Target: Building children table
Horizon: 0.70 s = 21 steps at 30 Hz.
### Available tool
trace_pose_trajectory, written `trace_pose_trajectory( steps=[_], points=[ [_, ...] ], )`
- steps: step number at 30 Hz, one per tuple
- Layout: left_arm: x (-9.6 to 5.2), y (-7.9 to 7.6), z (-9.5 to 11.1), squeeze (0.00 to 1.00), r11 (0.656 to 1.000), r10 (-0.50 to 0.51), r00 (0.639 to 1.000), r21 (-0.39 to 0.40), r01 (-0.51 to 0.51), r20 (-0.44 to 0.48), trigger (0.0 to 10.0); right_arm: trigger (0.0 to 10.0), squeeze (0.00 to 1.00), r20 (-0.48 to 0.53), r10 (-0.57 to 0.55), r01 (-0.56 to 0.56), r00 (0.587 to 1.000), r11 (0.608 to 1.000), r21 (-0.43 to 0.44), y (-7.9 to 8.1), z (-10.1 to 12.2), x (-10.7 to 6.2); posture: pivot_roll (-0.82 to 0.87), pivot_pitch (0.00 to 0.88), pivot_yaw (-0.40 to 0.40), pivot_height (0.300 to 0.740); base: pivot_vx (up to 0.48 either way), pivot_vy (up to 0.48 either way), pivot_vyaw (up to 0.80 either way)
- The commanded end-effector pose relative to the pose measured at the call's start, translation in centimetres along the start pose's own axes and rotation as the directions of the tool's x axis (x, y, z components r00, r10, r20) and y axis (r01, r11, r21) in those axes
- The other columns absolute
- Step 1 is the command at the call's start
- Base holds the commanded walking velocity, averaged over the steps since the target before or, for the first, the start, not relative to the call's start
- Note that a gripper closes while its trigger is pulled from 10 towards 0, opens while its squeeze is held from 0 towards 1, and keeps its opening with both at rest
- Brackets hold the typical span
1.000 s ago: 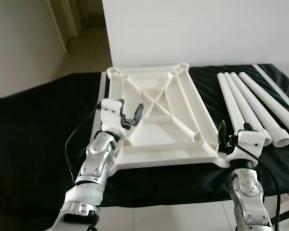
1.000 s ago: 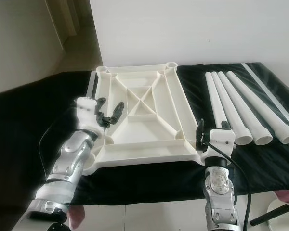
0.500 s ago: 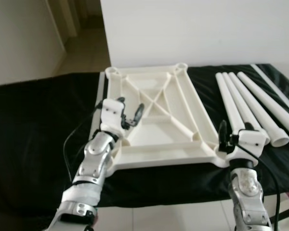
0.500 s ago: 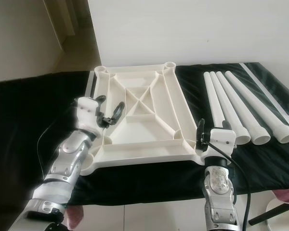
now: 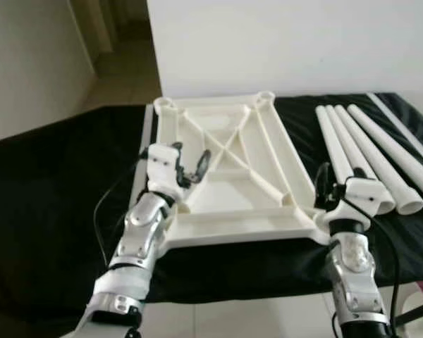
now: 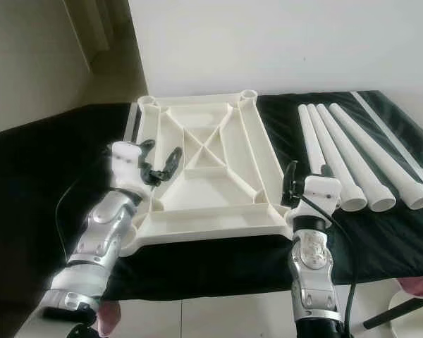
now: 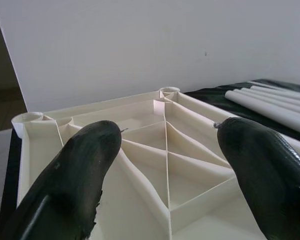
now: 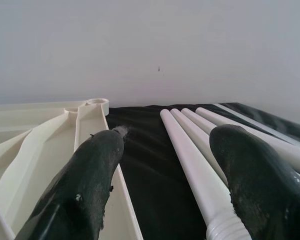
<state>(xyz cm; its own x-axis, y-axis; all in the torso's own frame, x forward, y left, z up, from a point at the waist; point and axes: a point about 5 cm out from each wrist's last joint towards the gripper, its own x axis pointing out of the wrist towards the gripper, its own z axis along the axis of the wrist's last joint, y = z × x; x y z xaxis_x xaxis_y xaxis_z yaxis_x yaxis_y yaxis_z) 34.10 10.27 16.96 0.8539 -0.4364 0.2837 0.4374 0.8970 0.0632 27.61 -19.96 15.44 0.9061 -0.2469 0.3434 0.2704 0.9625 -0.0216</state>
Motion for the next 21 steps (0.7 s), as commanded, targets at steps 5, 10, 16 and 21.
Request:
trace_pose_trajectory(
  steps=[5, 10, 16, 21],
  points=[
    [-0.3, 0.2, -0.3, 0.0, 0.997, -0.015, 1.0, 0.08, 0.017, -0.02, 10.0, 10.0, 0.0, -0.055, -0.021, 0.022, 0.998, 1.0, 0.01, -0.5, -0.7, 0.3, -0.01, 0.0, 0.025, 0.74, 0.0, 0.0, 0.0],
    [-0.6, 0.7, -1.0, 0.0, 0.999, 0.036, 0.997, 0.042, -0.034, -0.061, 10.0, 10.0, 0.0, -0.044, -0.024, 0.023, 0.999, 0.999, -0.031, 0.0, -0.7, 0.0, -0.01, 0.0, 0.031, 0.74, 0.0, 0.0, 0.0],
    [-0.6, 0.0, -1.4, 0.0, 0.999, 0.031, 0.996, 0.019, -0.029, -0.083, 10.0, 10.0, 0.0, -0.054, -0.021, 0.019, 0.998, 1.0, -0.022, -0.3, -1.0, -0.8, -0.01, 0.0, 0.034, 0.74, 0.0, 0.0, 0.0],
    [-0.5, -0.4, -1.4, 0.0, 0.999, 0.015, 0.996, 0.034, -0.012, -0.092, 10.0, 10.0, 0.0, -0.054, -0.014, 0.012, 0.998, 0.999, -0.031, -0.8, -0.8, -0.7, -0.02, 0.0, 0.031, 0.74, 0.0, 0.0, 0.0]
  ],
)
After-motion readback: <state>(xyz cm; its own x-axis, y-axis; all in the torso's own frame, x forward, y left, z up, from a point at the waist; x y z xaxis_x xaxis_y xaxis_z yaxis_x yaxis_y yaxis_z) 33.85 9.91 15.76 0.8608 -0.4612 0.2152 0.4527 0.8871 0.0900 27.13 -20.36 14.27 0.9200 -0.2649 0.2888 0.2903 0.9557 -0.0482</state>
